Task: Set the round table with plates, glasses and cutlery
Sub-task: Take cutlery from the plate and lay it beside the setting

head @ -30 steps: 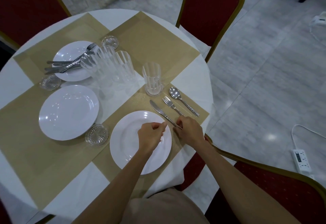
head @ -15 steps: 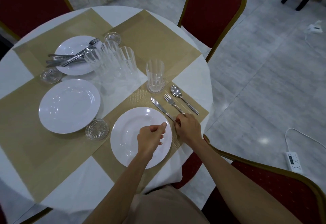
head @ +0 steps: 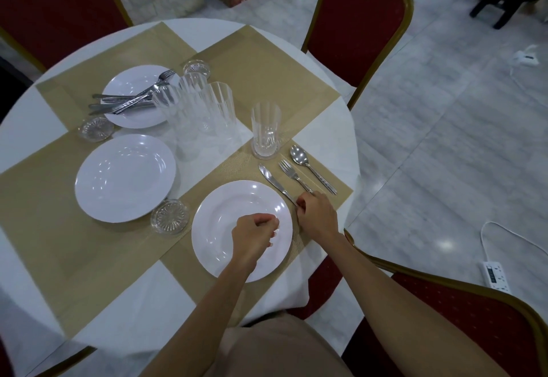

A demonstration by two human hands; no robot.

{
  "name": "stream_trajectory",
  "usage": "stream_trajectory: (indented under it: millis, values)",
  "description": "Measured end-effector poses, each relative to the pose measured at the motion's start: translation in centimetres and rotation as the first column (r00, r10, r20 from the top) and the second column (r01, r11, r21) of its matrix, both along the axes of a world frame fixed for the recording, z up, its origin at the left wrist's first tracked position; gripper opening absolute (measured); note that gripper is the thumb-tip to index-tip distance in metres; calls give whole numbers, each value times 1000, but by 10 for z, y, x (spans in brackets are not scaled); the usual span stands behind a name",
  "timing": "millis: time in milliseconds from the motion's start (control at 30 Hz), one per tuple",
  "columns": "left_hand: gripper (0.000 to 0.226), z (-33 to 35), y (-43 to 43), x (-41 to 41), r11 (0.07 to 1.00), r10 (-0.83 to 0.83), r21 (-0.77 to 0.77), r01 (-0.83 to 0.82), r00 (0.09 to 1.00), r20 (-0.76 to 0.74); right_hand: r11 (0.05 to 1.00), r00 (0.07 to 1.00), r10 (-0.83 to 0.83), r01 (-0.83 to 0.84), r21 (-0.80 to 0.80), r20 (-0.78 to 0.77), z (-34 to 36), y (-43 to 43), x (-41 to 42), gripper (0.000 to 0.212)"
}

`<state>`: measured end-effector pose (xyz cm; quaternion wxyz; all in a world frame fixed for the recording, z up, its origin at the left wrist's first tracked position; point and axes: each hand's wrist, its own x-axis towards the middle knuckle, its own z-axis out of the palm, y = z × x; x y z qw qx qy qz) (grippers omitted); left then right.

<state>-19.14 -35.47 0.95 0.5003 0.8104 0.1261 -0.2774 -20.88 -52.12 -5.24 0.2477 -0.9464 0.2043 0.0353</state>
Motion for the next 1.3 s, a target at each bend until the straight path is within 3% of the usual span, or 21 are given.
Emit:
stream_trajectory:
  millis: [167, 867, 1300]
  values:
    - [18, 1, 2, 0, 1000, -22, -2, 22, 1000, 6, 1000, 1000, 3, -3, 30, -6, 1, 0, 0, 14]
    - [8, 4, 14, 0, 1000, 4, -16, -3, 1000, 30, 1000, 1000, 11, -10, 27, -21, 7, 1, 1, 19]
    - [13, 15, 32, 6, 992, 81, -100, -76, 995, 52, 997, 988, -21, 9, 79, 152, 54, 19, 35, 15]
